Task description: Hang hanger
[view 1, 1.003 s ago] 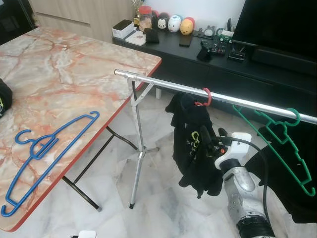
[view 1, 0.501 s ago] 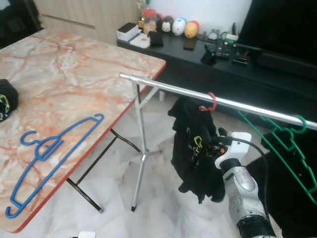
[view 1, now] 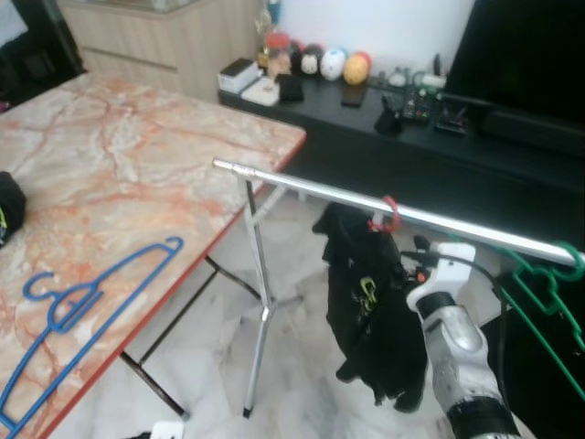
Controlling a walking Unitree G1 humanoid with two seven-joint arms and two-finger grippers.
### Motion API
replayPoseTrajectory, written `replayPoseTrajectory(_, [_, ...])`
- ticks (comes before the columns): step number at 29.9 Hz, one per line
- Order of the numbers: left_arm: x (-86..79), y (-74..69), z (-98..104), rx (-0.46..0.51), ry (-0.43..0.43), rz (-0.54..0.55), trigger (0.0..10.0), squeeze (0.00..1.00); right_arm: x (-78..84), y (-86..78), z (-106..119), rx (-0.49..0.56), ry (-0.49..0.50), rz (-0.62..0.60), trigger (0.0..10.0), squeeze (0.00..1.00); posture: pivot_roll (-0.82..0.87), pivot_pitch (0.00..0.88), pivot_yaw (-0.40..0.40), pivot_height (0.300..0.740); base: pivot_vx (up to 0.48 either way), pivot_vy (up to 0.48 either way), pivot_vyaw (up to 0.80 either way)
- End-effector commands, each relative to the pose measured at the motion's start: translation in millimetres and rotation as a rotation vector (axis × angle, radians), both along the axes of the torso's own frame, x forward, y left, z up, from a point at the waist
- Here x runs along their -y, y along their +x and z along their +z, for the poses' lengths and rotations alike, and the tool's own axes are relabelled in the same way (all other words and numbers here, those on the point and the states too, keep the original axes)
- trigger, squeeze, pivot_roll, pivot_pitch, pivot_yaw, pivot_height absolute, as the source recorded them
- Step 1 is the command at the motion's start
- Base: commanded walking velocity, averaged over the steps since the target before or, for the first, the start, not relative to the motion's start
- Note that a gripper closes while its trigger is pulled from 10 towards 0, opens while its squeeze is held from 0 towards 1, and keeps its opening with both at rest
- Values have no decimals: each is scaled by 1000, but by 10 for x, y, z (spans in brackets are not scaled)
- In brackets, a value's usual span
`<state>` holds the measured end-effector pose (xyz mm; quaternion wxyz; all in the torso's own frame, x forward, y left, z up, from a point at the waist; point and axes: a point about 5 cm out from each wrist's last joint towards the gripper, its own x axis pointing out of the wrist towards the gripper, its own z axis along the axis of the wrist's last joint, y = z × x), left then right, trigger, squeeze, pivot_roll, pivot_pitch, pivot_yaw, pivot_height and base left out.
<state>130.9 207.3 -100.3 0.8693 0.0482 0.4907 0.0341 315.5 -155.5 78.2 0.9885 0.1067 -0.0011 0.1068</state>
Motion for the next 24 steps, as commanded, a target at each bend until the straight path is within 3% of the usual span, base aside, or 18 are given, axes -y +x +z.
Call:
replayPoseTrajectory(1, [44, -76, -36, -34, -11, -9, 10000, 0, 114, -22, -5, -2, -17, -23, 10000, 0, -5, 85, -18, 740, 0, 0, 0])
replayPoseTrajectory(15, [43, -75, -37, -41, -26, -10, 10000, 0, 190, 7, 2, -32, -50, 2, 10000, 0, -10, 95, -17, 740, 0, 0, 0])
replayPoseTrajectory(24, [37, -72, -36, -43, -29, -13, 10000, 0, 246, 119, 34, -81, -153, 75, 10000, 0, -14, 99, -14, 740, 0, 0, 0])
